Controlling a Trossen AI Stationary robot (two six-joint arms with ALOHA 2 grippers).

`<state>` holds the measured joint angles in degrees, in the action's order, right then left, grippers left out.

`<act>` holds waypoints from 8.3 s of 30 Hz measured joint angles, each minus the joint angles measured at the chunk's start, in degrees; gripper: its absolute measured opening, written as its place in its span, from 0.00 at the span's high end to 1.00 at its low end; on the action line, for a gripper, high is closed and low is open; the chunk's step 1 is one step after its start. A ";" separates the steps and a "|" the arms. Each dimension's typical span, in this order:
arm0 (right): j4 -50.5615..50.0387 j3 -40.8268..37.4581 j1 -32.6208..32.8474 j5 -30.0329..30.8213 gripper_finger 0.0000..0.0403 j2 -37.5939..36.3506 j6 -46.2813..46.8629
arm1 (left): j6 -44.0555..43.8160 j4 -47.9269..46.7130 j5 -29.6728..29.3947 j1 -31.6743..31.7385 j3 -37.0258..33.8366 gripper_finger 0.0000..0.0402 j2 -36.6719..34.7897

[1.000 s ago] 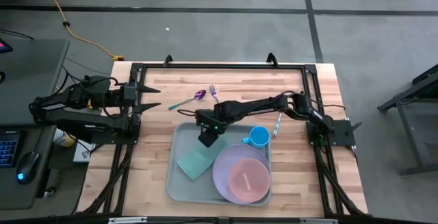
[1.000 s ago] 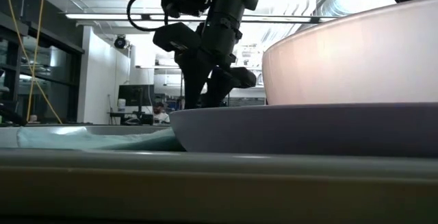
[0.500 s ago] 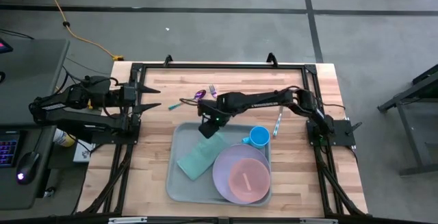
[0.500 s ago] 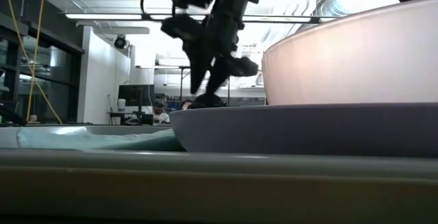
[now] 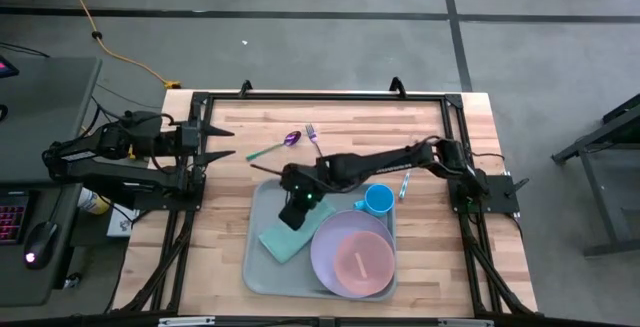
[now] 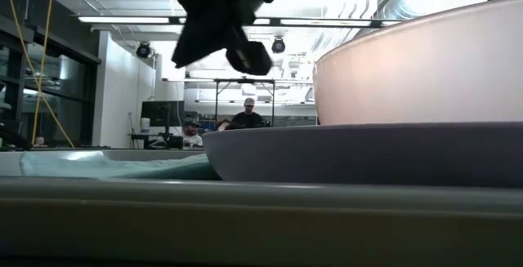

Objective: Set up tray
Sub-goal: Put the blue napkin on the serving tray to the left of the purple plate, then put the green knife on top of the blue napkin

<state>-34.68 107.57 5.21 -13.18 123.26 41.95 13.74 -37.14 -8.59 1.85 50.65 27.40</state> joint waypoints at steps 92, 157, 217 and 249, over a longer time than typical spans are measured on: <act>0.62 14.63 -2.20 -29.39 1.00 11.30 -28.39 | 1.01 2.68 -0.04 0.00 0.02 0.43 0.02; -9.99 -69.24 -6.67 16.05 0.99 -52.48 41.55 | 2.80 -2.87 1.47 0.00 0.02 0.43 0.46; -4.86 -72.58 -16.35 7.79 0.56 -43.00 47.99 | 7.03 -3.28 9.06 0.00 0.01 0.43 0.46; -2.25 -72.80 -16.44 6.77 0.99 -43.47 43.70 | 7.02 -3.27 9.04 0.01 0.01 0.43 0.46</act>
<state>-36.93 34.77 -11.22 -6.41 79.79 85.65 20.75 -40.42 0.45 1.85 50.67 27.86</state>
